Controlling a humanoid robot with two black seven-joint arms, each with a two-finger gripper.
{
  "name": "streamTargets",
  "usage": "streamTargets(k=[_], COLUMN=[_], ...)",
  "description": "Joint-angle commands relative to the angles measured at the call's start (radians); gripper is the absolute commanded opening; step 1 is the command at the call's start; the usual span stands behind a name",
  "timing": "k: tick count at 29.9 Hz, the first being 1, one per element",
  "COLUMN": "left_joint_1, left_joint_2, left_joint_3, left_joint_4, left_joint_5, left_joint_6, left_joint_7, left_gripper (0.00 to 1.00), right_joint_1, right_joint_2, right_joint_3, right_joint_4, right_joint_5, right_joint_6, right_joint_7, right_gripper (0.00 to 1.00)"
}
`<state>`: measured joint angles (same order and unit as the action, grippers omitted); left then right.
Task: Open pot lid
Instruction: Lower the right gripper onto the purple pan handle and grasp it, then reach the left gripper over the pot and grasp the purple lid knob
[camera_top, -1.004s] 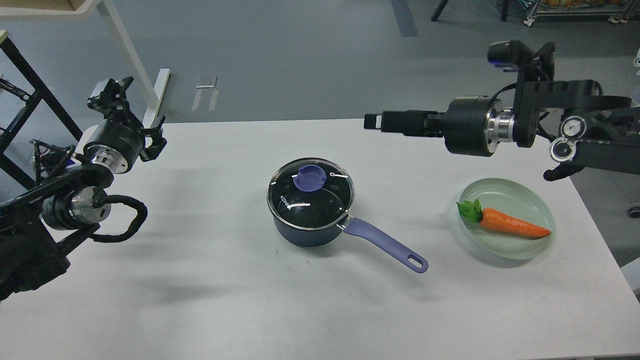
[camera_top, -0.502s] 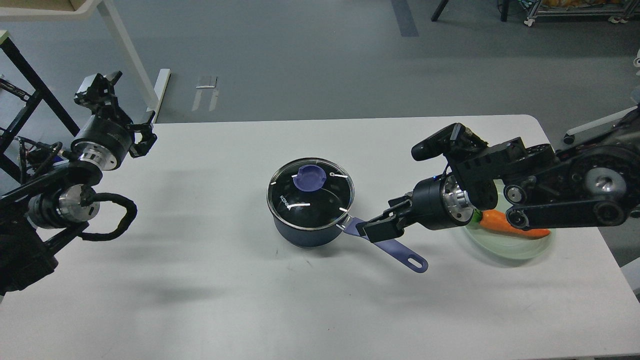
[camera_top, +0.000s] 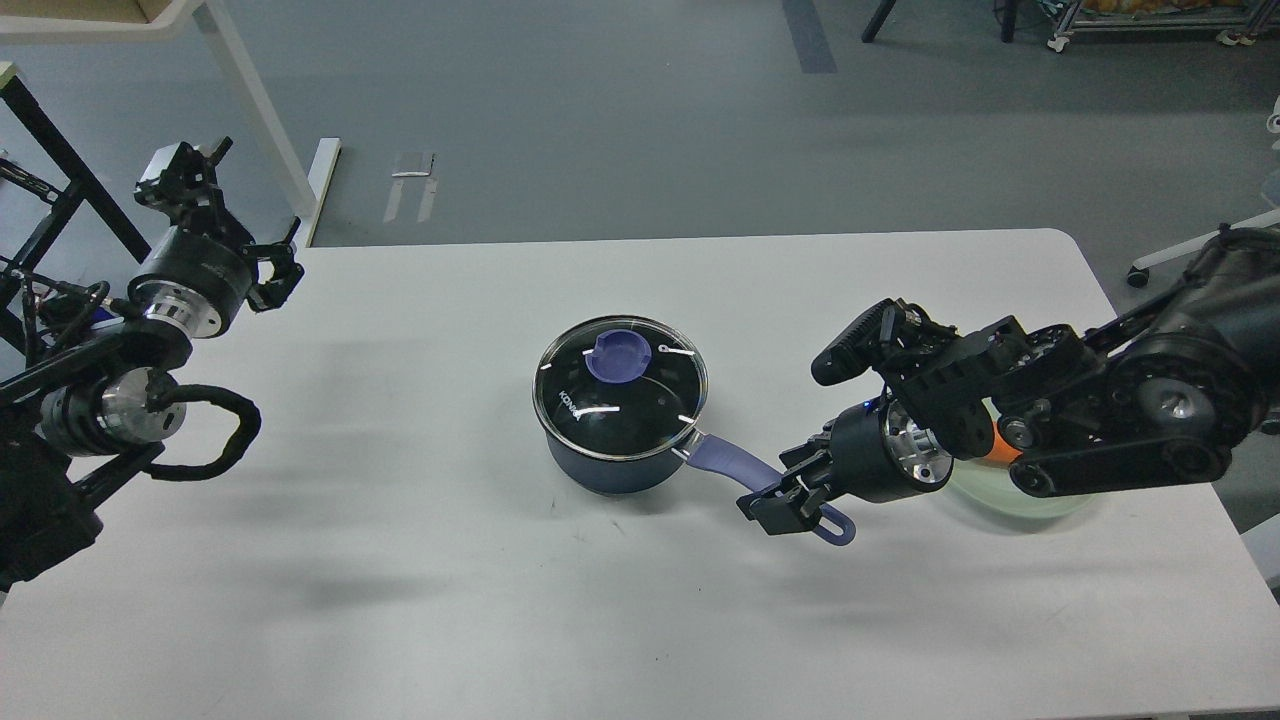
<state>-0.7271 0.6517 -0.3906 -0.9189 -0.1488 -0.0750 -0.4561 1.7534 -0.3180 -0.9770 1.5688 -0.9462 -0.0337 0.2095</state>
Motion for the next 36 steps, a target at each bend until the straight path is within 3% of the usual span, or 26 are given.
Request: streamTargets(k=[1,12,17,27,36], left_joint_1=[0.0,-0.006,-0.014,-0.104,-0.184], left_joint_2=[0.0,0.036,0.058,0.028,-0.099], left_joint_3=[0.003,0.018,0.016,0.036,0.085], left_joint_4=[0.0,-0.004,-0.109,-0.391,-0.387], left_joint_5=[0.0,0.015,0.171,0.97,1.73], left_joint_6=[-0.002,-0.02,-0.012,0.066,0.081], left_joint_7=[0.004,0.014,0.016,0.016,0.014], left_gripper=[0.99,0.99,0.99,0.99,0.99], right_joint_1=[0.0,-0.002,-0.002,0.006,0.006], right_joint_2=[0.005,0.004,0.002,0.0,-0.001], right_joint_3=[0.0,-0.002,-0.002,-0.002,-0.002], right_joint_4=[0.0,0.005,0.005,0.005,0.005], right_joint_5=[0.009,0.0,0.003,0.006,0.01], right_joint_6=[0.0,0.001,0.006,0.011,0.012], right_joint_7=[-0.001,0.001,0.001,0.001,0.001], right_gripper=[0.63,0.36,0.25,0.21,0.21])
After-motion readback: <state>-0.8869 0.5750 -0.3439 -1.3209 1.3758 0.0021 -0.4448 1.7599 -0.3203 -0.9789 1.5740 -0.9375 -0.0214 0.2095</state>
